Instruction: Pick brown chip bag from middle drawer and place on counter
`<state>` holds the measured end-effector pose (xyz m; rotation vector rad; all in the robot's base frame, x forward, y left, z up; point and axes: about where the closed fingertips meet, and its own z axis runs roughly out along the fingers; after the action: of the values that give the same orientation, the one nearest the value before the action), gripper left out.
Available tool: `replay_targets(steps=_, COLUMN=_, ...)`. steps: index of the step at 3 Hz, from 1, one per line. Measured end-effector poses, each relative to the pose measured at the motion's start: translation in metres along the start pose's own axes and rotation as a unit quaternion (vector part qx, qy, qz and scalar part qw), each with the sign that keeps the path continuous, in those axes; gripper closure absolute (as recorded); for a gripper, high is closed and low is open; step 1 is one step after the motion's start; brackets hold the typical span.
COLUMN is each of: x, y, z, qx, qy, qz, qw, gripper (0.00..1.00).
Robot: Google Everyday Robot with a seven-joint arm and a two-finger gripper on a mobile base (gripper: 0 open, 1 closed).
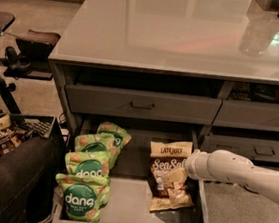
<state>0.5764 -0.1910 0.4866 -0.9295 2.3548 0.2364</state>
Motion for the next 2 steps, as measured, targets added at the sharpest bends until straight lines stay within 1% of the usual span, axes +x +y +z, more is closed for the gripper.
replay_targets(steps=1, x=0.016, y=0.009, z=0.019, qx=-0.009, qy=0.019, qz=0.017, qw=0.9996, gripper=0.00)
replay_targets(steps=2, x=0.028, y=0.021, z=0.038, qx=-0.024, qy=0.036, qz=0.024, qw=0.9988, gripper=0.00)
